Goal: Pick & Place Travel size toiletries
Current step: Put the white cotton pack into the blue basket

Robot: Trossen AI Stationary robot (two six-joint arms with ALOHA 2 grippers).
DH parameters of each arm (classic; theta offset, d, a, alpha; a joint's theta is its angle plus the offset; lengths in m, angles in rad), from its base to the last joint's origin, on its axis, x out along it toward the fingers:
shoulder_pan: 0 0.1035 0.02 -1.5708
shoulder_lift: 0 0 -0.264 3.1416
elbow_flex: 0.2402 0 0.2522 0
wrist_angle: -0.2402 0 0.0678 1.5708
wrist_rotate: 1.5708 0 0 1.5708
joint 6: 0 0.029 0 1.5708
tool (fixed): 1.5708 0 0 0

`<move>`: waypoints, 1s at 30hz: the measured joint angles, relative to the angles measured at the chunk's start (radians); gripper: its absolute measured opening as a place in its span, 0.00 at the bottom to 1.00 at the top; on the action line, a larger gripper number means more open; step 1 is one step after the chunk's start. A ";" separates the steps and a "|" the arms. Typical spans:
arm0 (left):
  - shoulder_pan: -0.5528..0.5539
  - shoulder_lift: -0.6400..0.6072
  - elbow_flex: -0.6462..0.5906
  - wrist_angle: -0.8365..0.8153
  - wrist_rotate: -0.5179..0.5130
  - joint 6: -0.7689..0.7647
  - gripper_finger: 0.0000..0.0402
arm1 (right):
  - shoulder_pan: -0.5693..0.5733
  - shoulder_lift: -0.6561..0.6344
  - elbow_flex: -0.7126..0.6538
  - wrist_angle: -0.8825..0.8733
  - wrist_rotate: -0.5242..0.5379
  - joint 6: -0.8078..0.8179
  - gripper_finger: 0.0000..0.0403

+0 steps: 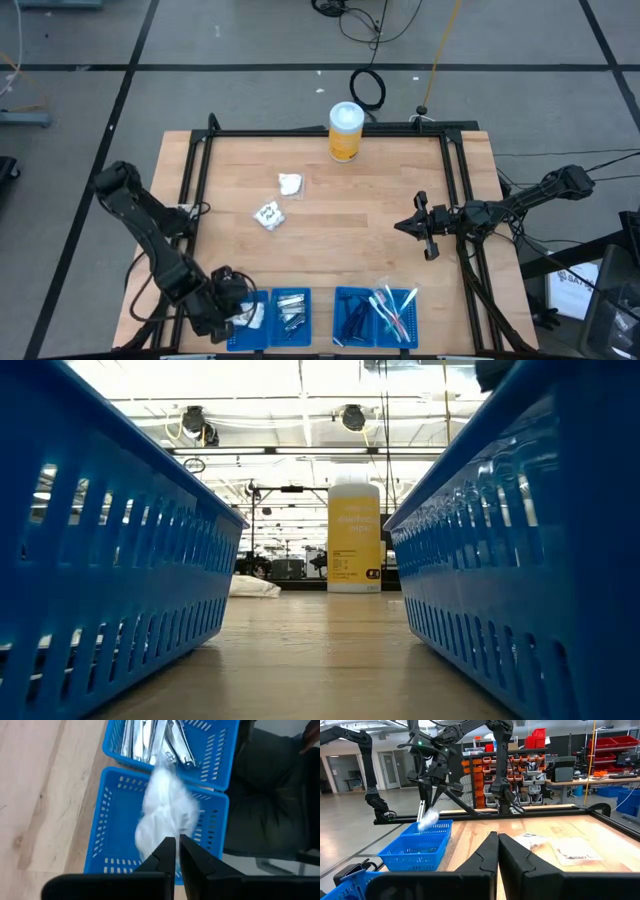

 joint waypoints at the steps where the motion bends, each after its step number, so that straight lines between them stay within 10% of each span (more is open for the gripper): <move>1: 0.000 0.004 0.000 0.003 0.000 0.001 0.05 | 0.000 0.000 0.000 0.000 0.000 0.000 0.01; 30: 0.038 0.211 0.000 0.106 0.079 0.011 0.05 | 0.000 0.000 0.000 0.000 0.000 0.000 0.01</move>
